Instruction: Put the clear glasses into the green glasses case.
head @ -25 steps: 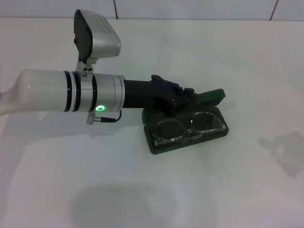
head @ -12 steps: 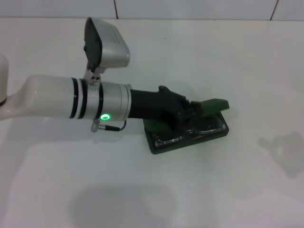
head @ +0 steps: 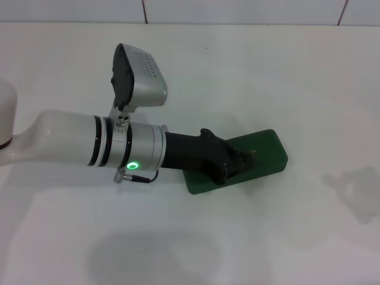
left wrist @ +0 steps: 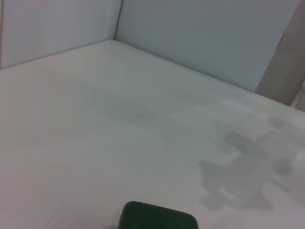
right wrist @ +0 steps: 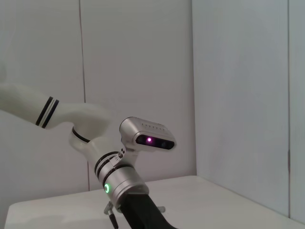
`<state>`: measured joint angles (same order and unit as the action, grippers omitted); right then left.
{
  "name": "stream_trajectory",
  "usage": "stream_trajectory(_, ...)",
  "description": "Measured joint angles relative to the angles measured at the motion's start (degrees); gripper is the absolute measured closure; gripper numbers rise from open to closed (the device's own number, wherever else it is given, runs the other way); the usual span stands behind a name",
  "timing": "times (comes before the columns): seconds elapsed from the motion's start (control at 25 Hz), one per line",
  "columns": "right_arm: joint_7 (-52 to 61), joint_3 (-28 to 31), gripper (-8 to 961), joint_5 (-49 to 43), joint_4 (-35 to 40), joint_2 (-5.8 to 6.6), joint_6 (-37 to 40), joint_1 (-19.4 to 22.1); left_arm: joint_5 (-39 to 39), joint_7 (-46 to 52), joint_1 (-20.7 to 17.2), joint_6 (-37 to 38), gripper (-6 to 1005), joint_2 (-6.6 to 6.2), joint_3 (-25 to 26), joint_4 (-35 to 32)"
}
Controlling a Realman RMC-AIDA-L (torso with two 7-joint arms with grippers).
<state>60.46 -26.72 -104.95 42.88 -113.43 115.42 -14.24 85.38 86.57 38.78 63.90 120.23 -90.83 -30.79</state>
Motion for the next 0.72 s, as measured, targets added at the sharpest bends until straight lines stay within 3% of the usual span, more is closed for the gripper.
stream_trajectory(0.28,0.00,-0.05,931,-0.28,0.01,-0.03,0.40,0.43,-0.89,-0.14,-0.64,3.97,880,-0.16,-0.47,-3.00)
stream_trajectory(0.48,0.24,-0.10,929,-0.39,-0.07,-0.04,0.74,0.78,-0.74,-0.19,-3.82,10.96,875,-0.75,0.67,-10.31)
stream_trajectory(0.6,0.58,-0.04,928,-0.30,-1.41,-0.06,0.69,0.42,-0.52,-1.76,-7.22,18.21,872,-1.12,4.01,-14.21)
stream_trajectory(0.72,0.75,-0.39,927,-0.13,-2.24,-0.12,0.69,-0.08,-0.83,-7.80,-11.06,28.82,775,-1.13,10.78,-14.58)
